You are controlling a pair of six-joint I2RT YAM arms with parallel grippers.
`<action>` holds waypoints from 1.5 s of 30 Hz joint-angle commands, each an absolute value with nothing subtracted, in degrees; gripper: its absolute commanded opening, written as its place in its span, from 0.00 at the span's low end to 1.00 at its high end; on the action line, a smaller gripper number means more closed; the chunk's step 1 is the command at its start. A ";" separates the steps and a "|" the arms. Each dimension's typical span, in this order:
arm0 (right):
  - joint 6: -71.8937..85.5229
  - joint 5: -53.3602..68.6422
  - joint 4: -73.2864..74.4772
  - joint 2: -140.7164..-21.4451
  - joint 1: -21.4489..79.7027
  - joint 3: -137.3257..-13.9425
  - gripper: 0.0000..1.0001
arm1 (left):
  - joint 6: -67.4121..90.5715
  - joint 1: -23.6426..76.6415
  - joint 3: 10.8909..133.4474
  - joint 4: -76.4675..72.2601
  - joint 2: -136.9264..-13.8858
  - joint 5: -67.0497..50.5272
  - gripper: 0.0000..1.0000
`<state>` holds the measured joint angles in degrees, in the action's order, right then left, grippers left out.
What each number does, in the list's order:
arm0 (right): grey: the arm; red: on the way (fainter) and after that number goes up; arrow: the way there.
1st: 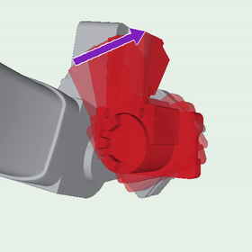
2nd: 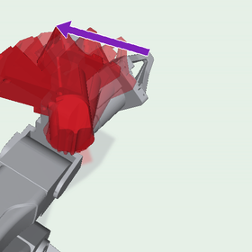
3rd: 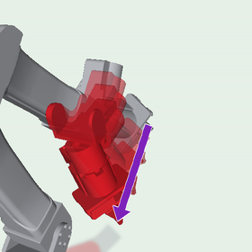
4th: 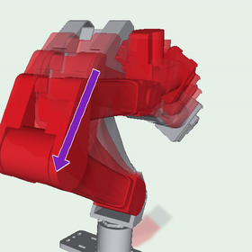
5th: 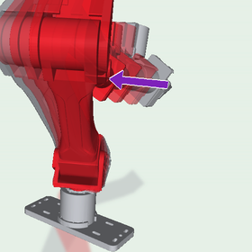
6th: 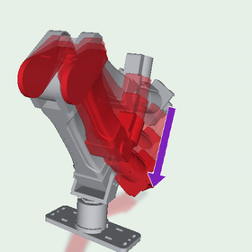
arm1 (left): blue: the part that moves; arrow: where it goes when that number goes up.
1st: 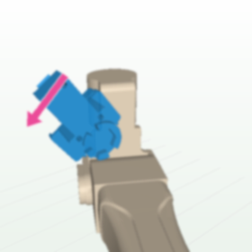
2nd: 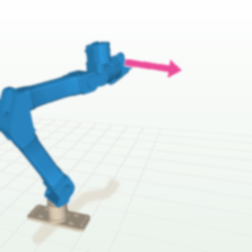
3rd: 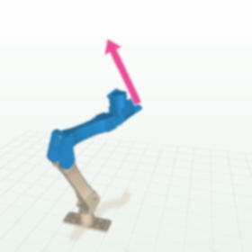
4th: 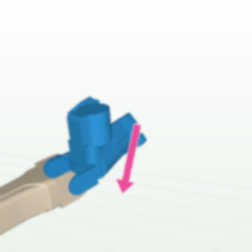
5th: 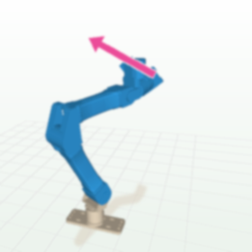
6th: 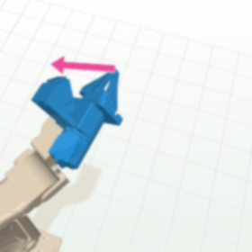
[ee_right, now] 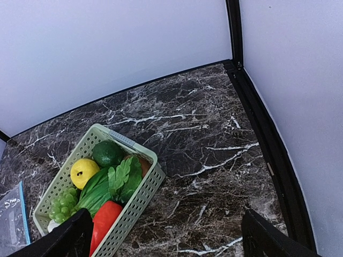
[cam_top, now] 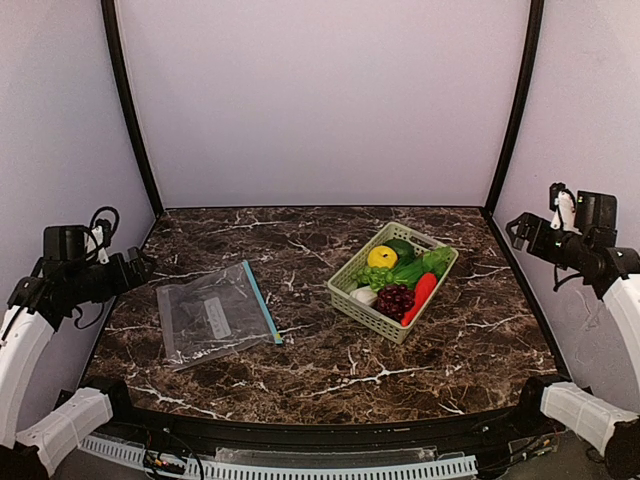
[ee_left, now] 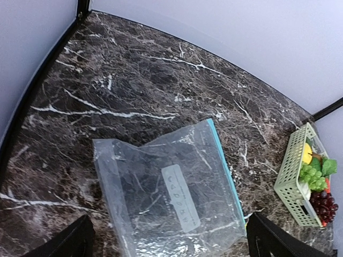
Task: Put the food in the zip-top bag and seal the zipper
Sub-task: Pick up the zipper food storage bag at the center of the board.
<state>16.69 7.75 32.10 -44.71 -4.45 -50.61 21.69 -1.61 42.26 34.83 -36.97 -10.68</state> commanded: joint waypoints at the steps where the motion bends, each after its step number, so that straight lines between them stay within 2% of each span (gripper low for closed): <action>1: 17.09 9.66 34.73 -44.31 -3.69 -52.78 0.93 | 33.63 -1.58 35.98 35.27 -35.81 -18.95 1.00; 6: 16.33 11.97 34.78 -45.57 -1.41 -52.87 0.91 | 38.37 -1.58 28.10 32.40 -33.22 -21.28 1.00; 15: 16.61 13.30 33.66 -49.25 3.63 -52.54 0.85 | 42.75 -1.49 21.26 27.73 -32.90 -22.57 1.00; 22: 17.75 13.45 32.46 -50.86 6.86 -52.65 0.82 | 44.42 -1.57 16.00 21.00 -36.79 -24.35 0.87; 28: 18.14 13.19 32.18 -51.50 7.90 -52.41 0.81 | 46.18 -1.57 13.42 16.80 -39.23 -23.36 0.70; 38: 18.62 13.60 31.81 -51.80 8.26 -51.42 0.79 | 47.35 -1.52 11.55 15.30 -38.81 -22.40 0.63; 45: 18.72 13.61 31.79 -51.84 8.39 -51.42 0.78 | 47.37 -1.54 11.25 14.30 -38.45 -23.07 0.52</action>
